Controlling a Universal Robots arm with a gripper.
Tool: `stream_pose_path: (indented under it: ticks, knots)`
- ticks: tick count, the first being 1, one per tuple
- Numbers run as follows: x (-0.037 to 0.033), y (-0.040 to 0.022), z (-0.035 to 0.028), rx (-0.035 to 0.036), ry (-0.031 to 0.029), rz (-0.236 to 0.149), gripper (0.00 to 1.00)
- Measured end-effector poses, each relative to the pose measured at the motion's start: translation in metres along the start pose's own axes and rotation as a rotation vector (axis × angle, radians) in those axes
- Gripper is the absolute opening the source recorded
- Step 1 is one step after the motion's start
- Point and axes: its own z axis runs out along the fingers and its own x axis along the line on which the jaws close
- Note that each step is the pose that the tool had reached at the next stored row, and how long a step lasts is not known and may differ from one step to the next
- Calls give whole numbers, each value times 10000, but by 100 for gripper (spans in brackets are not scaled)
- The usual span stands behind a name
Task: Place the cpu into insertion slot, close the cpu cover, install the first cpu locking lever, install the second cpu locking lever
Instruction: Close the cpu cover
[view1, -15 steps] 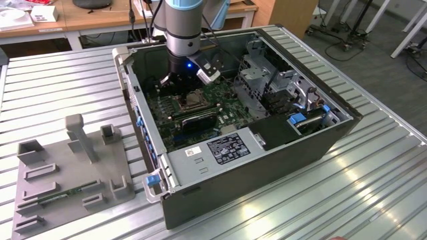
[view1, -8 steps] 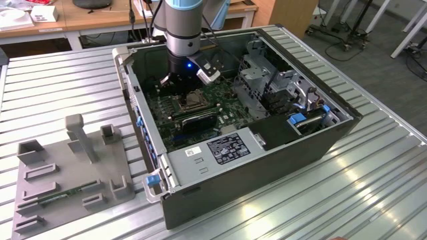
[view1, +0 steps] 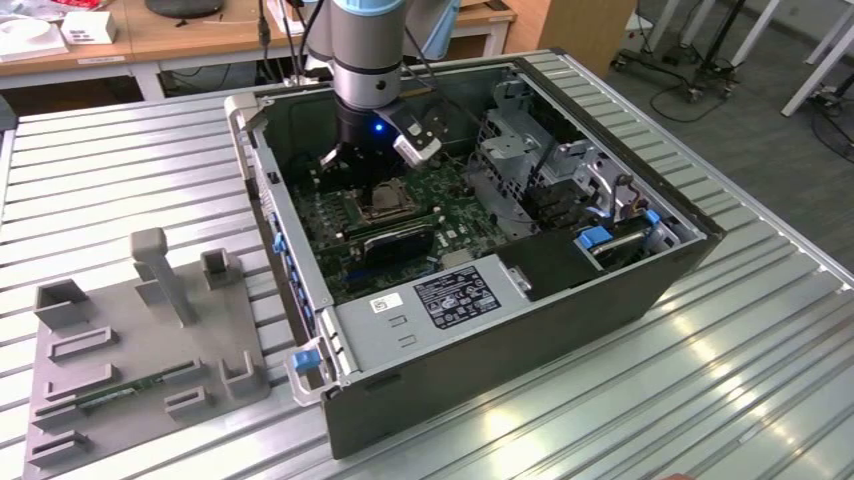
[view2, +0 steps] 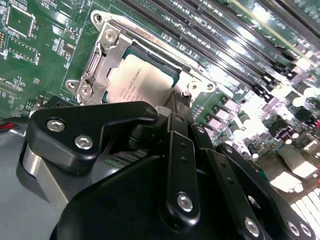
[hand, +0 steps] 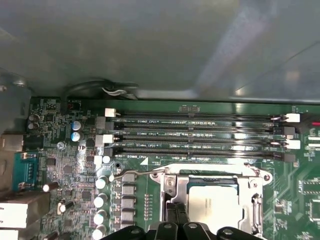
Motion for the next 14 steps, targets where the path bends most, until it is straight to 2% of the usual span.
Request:
stream_pose_path:
  ticks: [7, 10, 14]
  knots:
    - [0, 2, -49, 0, 0, 0, 11]
    - [2, 1, -33, 2, -15, 0, 11]
    - [4, -1, 20, 3, -28, -1, 11]
